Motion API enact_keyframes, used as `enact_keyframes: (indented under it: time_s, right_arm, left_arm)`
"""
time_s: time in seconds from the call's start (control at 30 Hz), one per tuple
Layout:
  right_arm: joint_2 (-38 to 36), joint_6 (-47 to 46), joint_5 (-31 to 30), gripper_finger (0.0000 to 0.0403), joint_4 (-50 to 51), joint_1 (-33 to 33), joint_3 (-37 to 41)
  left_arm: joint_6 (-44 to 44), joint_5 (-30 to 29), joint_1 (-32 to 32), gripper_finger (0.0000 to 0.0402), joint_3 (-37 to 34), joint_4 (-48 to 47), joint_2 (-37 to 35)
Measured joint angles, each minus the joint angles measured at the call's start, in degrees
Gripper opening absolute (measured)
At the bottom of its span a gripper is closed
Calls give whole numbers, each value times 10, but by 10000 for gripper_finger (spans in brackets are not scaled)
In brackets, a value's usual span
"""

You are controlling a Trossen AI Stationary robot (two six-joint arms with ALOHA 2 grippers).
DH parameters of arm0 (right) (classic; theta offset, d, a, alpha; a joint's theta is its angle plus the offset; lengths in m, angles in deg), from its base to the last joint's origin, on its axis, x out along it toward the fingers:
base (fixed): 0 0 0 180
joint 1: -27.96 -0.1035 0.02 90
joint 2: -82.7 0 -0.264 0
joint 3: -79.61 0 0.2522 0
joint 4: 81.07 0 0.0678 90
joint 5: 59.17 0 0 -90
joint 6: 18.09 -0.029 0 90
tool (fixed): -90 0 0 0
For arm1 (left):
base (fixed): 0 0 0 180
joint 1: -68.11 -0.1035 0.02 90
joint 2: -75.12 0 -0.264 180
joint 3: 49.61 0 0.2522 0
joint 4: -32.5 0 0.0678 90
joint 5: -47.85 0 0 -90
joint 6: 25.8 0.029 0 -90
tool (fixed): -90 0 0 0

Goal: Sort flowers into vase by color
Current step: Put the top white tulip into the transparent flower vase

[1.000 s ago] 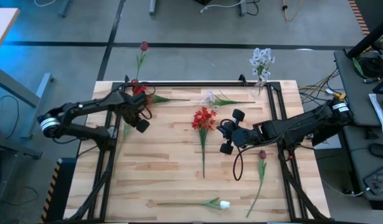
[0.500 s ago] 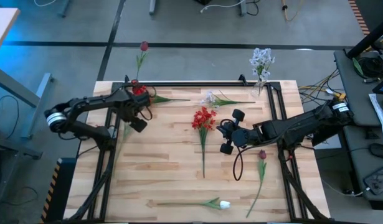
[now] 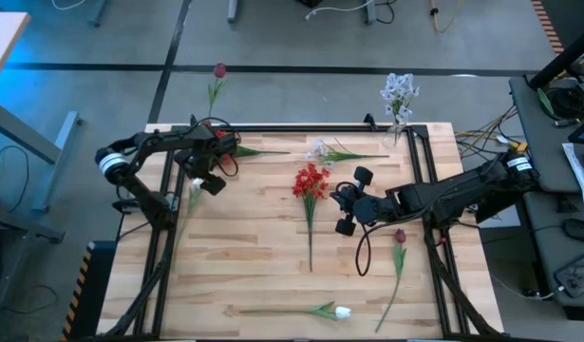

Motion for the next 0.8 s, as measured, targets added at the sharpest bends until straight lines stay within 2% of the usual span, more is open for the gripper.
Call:
enact_keyframes:
  time_s: [0.53, 0.67, 0.8]
  right_arm:
    - [0, -8, 0, 9, 0, 0, 0]
    - [0, 8, 0, 9, 0, 0, 0]
    - [0, 13, 0, 9, 0, 0, 0]
  left_arm:
    - [27, 0, -9, 213, -12, 1, 84]
    - [27, 1, -8, 185, -16, 1, 90]
    - [32, 0, -4, 130, -17, 13, 71]
